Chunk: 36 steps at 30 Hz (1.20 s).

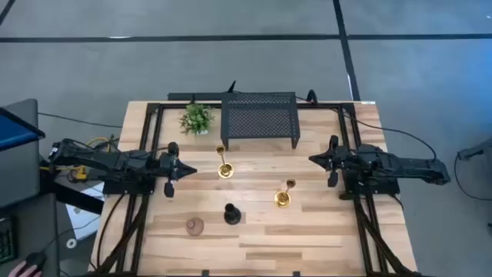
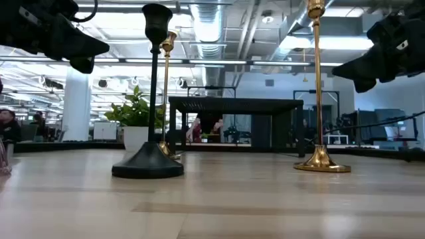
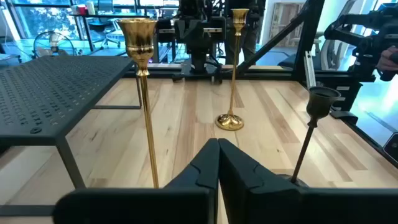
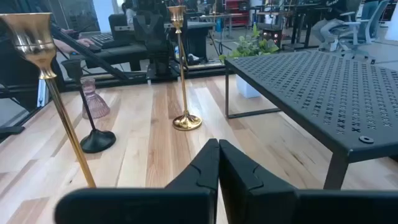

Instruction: Pick & Place candle stick holders

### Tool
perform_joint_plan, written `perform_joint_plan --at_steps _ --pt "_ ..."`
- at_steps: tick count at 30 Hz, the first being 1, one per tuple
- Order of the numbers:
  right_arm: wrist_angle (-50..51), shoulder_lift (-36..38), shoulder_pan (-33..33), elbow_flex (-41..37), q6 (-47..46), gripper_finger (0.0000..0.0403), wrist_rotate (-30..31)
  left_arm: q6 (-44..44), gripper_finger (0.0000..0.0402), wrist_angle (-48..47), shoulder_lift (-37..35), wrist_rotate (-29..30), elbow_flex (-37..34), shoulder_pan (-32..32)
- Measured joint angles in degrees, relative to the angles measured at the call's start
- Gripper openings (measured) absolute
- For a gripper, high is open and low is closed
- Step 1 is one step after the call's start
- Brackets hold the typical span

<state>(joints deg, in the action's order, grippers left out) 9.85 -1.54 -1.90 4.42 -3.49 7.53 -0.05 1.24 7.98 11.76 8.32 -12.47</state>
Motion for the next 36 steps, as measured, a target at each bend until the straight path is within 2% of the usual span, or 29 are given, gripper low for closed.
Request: perform_joint_plan --at_steps 30,36 --pt "0.0 0.0 0.0 0.0 0.0 0.0 0.0 0.0 0.0006 0.7 0.0 0.1 0.0 0.0" --pt "0.0 0.0 0.0 0.0 0.0 0.0 0.0 3.4 0.0006 1.7 0.0 0.2 0.0 0.0"
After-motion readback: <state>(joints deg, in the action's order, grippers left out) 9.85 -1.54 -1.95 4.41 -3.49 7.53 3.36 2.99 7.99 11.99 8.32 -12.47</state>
